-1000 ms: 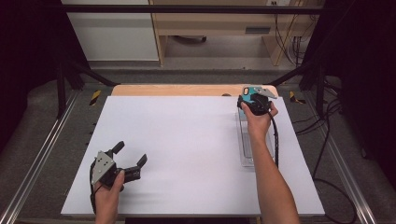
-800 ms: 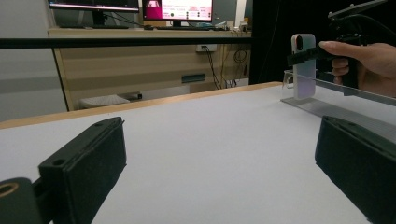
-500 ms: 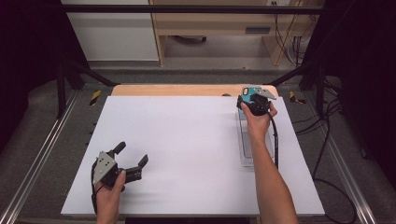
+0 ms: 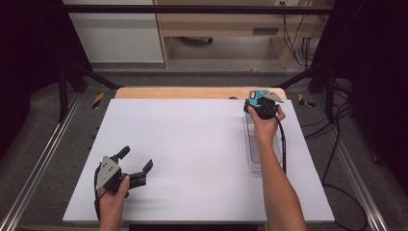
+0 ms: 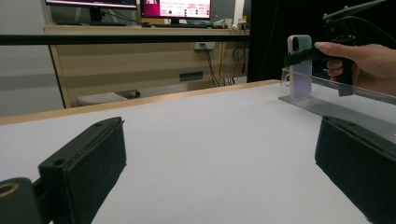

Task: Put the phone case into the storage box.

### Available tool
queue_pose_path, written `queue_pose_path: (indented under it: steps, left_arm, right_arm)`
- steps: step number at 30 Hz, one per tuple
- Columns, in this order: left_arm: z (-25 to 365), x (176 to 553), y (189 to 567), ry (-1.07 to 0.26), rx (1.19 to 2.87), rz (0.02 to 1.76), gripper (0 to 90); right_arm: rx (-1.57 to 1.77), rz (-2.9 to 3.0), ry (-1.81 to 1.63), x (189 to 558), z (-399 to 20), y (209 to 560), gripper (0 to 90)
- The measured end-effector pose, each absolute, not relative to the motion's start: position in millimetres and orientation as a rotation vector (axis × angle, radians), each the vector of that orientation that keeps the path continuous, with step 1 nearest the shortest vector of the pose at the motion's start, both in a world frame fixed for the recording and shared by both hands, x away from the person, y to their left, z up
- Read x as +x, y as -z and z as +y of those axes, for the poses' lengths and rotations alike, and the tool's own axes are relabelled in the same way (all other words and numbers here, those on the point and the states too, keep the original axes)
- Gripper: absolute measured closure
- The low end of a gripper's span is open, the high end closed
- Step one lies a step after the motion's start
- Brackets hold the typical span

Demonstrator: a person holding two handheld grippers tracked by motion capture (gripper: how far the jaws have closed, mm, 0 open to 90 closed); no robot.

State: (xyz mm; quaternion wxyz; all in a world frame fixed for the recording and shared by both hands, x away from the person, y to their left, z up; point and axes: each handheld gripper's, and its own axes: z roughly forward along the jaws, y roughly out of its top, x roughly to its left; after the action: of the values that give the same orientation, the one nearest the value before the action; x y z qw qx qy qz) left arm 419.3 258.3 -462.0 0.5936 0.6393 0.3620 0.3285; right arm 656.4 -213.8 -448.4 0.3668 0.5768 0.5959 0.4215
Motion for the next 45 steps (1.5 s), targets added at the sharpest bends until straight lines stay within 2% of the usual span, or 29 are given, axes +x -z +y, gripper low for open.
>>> queue_pose_path:
  steps: [29,45]
  left_arm:
    - [255.7,419.4,461.7,-0.757,1.485,0.831,1.1]
    - [257.1,418.9,461.5,-0.757,1.483,0.832,1.0]
  right_arm:
    - [1.495,1.573,-1.062,658.5,-216.6,444.6,16.6]
    - [1.469,1.589,-1.072,655.4,-217.0,442.3,11.8]
